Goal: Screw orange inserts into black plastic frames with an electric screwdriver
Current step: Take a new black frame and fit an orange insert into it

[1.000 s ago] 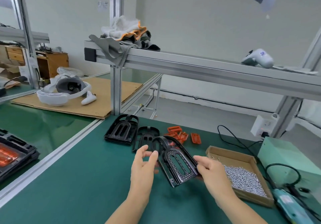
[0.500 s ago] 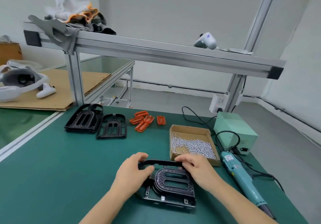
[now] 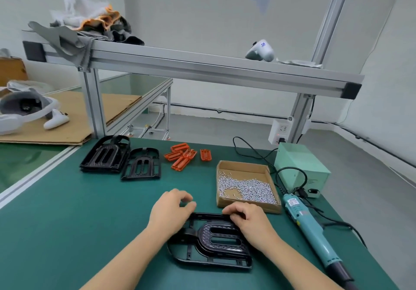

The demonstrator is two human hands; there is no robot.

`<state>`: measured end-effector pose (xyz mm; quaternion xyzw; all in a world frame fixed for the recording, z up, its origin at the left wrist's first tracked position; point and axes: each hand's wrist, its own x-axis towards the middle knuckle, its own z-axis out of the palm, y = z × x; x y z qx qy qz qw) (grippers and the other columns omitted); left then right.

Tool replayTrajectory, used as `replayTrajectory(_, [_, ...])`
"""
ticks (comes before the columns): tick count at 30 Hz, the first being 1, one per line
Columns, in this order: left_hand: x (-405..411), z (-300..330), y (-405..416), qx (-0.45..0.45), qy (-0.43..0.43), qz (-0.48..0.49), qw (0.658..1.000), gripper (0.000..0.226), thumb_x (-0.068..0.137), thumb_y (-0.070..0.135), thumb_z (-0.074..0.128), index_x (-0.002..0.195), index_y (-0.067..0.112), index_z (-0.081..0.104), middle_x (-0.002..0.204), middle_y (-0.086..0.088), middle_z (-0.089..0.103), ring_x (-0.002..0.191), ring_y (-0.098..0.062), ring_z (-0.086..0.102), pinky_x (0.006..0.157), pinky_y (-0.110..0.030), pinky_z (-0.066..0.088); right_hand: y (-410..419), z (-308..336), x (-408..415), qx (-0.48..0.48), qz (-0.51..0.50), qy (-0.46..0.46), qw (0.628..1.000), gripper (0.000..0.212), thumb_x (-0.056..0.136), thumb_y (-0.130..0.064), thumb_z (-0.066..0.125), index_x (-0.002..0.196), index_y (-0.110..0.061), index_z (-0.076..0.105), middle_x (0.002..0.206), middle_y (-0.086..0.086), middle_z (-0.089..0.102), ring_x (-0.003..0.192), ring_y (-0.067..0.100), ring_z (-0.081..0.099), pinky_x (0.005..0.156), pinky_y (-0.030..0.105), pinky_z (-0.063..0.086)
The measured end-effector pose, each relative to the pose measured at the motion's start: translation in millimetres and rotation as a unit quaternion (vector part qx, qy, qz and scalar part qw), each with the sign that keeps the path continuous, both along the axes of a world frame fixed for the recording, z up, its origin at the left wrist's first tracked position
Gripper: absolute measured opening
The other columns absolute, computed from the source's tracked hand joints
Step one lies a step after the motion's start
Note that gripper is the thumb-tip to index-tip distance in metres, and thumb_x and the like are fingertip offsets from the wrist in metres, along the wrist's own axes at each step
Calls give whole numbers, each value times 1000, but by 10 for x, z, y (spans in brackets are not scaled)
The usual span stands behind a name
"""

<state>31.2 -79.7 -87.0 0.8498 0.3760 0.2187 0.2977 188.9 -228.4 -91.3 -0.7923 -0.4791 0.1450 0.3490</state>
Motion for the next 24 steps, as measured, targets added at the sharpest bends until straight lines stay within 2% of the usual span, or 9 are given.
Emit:
replayTrajectory(3, [179, 58, 239, 11, -3, 34, 999, 28, 91, 31, 56, 117, 22, 62, 118, 5, 58, 103, -13, 51, 83, -28, 43, 1, -30, -51, 36, -18, 39, 998, 32, 91, -3, 57, 86, -31, 71, 93, -17, 69, 89, -10, 58, 76, 3, 38])
replayTrajectory(6, [372, 112, 468, 27, 19, 53, 998, 37, 93, 28, 53, 129, 20, 53, 134, 0, 49, 118, -20, 48, 90, -35, 45, -11, -49, -60, 50, -25, 60, 997, 31, 90, -3, 58, 85, -31, 71, 93, -15, 70, 90, -9, 58, 77, 5, 39])
replayTrajectory(12, [692, 106, 775, 67, 154, 29, 985, 48, 98, 24, 40, 146, 24, 32, 153, -10, 22, 135, -32, 26, 104, -42, 34, 0, -95, -55, 63, -37, 78, 994, 33, 89, -5, 60, 80, -35, 71, 86, -14, 69, 80, -9, 57, 72, 8, 38])
replayTrajectory(15, [760, 87, 879, 50, 214, 12, 976, 48, 98, 30, 38, 146, 31, 32, 157, -14, 11, 139, -35, 18, 111, -42, 25, 4, -112, -50, 63, -37, 70, 995, 34, 89, -7, 60, 79, -38, 71, 87, -13, 69, 84, -7, 58, 74, 9, 38])
replayTrajectory(20, [803, 44, 977, 19, 238, 20, 971, 43, 98, 36, 38, 141, 35, 41, 155, -13, 20, 138, -34, 21, 110, -42, 26, -2, -108, -50, 63, -29, 61, 996, 34, 88, -8, 61, 80, -40, 71, 90, -16, 68, 91, -6, 59, 79, 7, 39])
replayTrajectory(24, [791, 11, 948, 66, 217, 45, 973, 36, 96, 35, 46, 130, 33, 53, 139, -7, 44, 129, -28, 36, 103, -39, 34, 2, -105, -45, 62, -26, 56, 996, 32, 88, -8, 60, 83, -37, 71, 90, -15, 68, 90, -5, 59, 79, 8, 40])
